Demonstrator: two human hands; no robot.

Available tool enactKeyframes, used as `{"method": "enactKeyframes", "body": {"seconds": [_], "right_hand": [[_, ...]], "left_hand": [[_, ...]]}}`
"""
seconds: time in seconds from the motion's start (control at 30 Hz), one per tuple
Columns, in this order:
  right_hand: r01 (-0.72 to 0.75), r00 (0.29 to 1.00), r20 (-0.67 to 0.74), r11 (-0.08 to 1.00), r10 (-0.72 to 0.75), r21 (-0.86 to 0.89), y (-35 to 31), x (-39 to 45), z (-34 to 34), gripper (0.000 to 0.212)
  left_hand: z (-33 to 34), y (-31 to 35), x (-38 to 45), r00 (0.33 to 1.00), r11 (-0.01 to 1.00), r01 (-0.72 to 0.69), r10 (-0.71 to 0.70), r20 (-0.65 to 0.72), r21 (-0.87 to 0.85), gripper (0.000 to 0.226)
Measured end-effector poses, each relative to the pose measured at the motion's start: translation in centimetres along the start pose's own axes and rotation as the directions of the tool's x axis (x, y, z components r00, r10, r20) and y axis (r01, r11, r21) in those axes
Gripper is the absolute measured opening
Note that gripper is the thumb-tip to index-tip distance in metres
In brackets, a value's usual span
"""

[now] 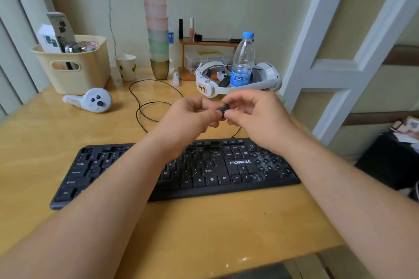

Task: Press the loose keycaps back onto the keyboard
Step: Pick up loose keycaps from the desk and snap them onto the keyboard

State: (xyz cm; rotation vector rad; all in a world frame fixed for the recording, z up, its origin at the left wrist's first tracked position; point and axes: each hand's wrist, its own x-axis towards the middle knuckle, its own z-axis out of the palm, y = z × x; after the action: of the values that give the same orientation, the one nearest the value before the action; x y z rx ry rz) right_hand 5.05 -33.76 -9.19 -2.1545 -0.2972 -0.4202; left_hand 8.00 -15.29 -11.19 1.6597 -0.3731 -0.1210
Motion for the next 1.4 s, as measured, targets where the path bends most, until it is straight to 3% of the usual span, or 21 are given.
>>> {"method": "enactKeyframes", "body": {"seconds": [0.07, 0.1, 0.27, 0.4, 0.5, 0.57, 0.77, 0.9, 1.07, 1.13, 1.23, 1.3, 1.4], "right_hand": [[-0.100, 0.993, -0.037, 0.968, 0.111, 0.230, 0.0, -0.7, 0.7, 0.033], [-0.124, 0.990, -0.037, 0.956, 0.139, 0.265, 0.0, -0.9, 1.0, 0.033], [-0.129, 0.990, 0.058, 0.989, 0.125, 0.075, 0.1, -0.8, 0.8, 0.030], [-0.107, 0.993, 0.071, 0.987, 0.099, 0.123, 0.5, 0.0, 1.0, 0.030], [-0.111, 0.993, -0.022, 0.975, 0.117, 0.192, 0.9, 0.5, 1.8, 0.034], [-0.109, 0.990, -0.064, 0.978, 0.123, 0.178, 1.3, 0.6, 2.1, 0.027], [0.008, 0.997, -0.076, 0.998, -0.013, -0.063, 1.9, -0.7, 2.1, 0.017], [0.164, 0.980, -0.063, 0.946, -0.188, -0.279, 1.8, -0.8, 2.1, 0.021], [0.243, 0.969, 0.082, 0.850, -0.232, -0.468, 1.2, 0.1, 1.1, 0.018], [0.286, 0.958, 0.201, 0.770, -0.207, -0.570, 1.1, 0.3, 0.6, 0.018], [0.321, 0.930, 0.359, 0.651, -0.080, -0.688, 1.1, 0.5, 0.3, 0.020], [0.288, 0.919, 0.395, 0.671, 0.007, -0.683, 1.4, 0.8, 0.4, 0.019], [0.110, 0.899, 0.409, 0.821, 0.159, -0.560, 1.5, 1.5, 0.8, 0.014]], "left_hand": [[-0.3, 0.0, 0.1, 0.998, 0.999, 0.038, -0.036, 0.059, -0.034, 0.008], [-0.6, -0.1, 0.1, 0.995, 0.998, 0.057, -0.054, 0.089, -0.035, 0.009], [-1.5, -0.1, 0.1, 0.975, 0.988, 0.147, -0.137, 0.174, -0.042, 0.025], [-1.4, -0.2, 0.2, 0.972, 0.971, 0.161, -0.126, 0.197, -0.177, 0.036], [-1.2, -0.2, 0.3, 0.979, 0.967, 0.156, -0.124, 0.163, -0.203, 0.018], [-1.0, -0.3, 0.4, 0.983, 0.964, 0.164, -0.142, 0.115, -0.208, 0.009], [-0.9, -0.7, 0.8, 0.979, 0.959, 0.200, -0.202, 0.011, -0.201, 0.016], [-0.8, -0.7, 0.8, 0.977, 0.963, 0.210, -0.214, -0.003, -0.167, 0.010], [-1.5, -0.8, 0.9, 0.979, 0.979, 0.201, -0.201, 0.017, 0.002, 0.005], [-2.2, -0.8, 0.7, 0.985, 0.961, 0.154, -0.167, 0.039, 0.227, 0.004], [-3.5, -0.6, 0.6, 0.997, 0.815, 0.063, -0.070, -0.010, 0.577, 0.011], [-4.0, -0.7, 0.6, 0.998, 0.776, 0.061, -0.045, -0.041, 0.628, 0.013], [-4.0, -1.0, 0.7, 0.997, 0.753, 0.046, -0.071, 0.012, 0.656, 0.006]]}}
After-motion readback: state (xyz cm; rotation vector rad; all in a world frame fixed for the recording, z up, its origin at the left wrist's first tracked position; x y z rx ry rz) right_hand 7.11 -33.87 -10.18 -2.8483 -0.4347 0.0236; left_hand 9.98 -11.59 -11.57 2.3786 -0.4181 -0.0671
